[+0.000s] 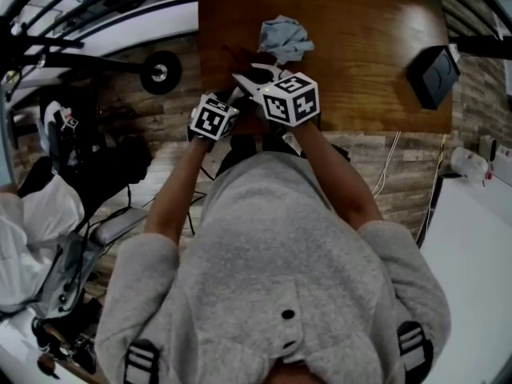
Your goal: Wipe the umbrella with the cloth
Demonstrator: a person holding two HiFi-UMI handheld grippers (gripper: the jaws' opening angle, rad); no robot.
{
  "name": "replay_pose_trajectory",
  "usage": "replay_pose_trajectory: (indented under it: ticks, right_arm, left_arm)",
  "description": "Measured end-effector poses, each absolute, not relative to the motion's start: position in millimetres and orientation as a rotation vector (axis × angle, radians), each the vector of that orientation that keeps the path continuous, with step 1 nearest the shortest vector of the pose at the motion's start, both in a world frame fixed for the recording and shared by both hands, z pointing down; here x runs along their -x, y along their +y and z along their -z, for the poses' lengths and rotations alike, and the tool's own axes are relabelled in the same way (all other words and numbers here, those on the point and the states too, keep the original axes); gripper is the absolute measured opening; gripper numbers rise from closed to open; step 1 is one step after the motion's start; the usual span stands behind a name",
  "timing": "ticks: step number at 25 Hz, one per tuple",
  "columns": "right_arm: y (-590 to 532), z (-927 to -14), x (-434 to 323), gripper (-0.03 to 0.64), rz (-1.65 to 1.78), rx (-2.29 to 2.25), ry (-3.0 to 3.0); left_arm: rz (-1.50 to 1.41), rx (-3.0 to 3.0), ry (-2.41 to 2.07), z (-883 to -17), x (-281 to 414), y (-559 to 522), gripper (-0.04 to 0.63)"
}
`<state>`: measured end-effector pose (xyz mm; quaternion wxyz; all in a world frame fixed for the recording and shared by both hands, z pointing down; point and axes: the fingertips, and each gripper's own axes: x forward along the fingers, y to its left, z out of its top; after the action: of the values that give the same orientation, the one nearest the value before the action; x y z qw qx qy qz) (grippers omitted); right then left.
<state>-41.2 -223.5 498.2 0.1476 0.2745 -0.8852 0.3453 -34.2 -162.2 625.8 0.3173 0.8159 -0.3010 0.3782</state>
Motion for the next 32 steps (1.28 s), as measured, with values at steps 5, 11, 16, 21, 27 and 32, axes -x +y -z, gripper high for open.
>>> replay_pose_trajectory:
  ticks: [5,11,16,21,27,32]
  right_arm:
    - [-248,-496,8,0.071,-1.217,-0.995,-2.576]
    - [-273,-532,-88,0.071,-1.215,-1.369,-2.309]
    - [-279,-544,-163,0.071,-1.143,-1.536,-2.149]
    - [-283,-537,-208,0.071,-1.040,-1.636,-2.090]
    - [-286,-539,-211,0.071,-1.016,-1.689,-2.045]
    - [-282,-552,-225,0.071,-1.077,-1.754,-1.952]
  left_arm:
    - [-0.954,-2.159,-0.805,-628,36,-163,0.157]
    - [-0.946,-2.147,-0.800,-625,37,-166,0.157]
    - [-0.944,-2.135,-0.800,-627,37,-168,0.158]
    - [-0.958,-2.133,-0.804,-630,38,-167,0.158]
    - [-0.963,-2.127,-0.800,-632,36,-167,0.158]
    - [-0.954,-2.114,-0.785,-633,36,-167,0.158]
